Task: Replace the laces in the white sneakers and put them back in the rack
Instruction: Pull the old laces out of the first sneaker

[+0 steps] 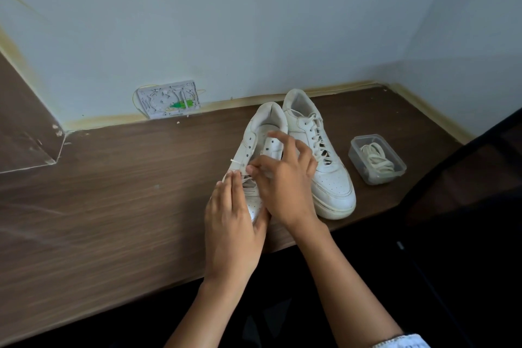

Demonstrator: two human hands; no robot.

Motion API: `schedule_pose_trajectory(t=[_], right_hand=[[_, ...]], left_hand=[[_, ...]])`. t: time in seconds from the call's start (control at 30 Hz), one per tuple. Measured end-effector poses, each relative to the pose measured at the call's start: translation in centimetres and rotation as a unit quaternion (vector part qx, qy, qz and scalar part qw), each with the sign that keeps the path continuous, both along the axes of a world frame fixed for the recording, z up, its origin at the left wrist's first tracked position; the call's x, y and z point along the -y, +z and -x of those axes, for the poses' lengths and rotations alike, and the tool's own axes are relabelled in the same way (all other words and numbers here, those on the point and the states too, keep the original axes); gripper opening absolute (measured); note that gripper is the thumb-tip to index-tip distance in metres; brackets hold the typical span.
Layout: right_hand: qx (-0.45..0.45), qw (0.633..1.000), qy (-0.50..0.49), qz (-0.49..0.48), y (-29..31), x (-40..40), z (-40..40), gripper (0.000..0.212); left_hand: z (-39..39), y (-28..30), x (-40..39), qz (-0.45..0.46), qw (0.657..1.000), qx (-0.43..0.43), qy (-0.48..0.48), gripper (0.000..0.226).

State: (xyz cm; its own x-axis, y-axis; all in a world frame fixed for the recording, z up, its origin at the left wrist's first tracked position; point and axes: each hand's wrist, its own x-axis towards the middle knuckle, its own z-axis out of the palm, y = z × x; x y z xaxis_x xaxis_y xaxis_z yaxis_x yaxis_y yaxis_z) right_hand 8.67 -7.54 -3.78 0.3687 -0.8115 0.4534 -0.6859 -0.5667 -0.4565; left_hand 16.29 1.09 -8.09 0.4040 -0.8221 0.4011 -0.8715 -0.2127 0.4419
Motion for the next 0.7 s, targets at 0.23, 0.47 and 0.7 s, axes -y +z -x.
schedule_pose_trajectory(t=[0.23,0.47,0.7], right_hand=[[0.172,0.984,-0.049,0.016,-0.1,0.0,-0.1,0.006],[0.181,0.983,-0.008,0.012,-1.0,0.3,-0.4,0.011],[0.188,0.982,-0.026,-0.027,-0.8,0.1,-0.2,0.016]], left_hand=[[0.5,0.3,0.0,0.001,1.000,0.006,0.007,0.071],[0.6,0.4,-0.2,-0.011,1.000,-0.024,0.004,0.073],[1.0,0.5,0.1,-0.017,0.999,-0.038,0.002,0.074]])
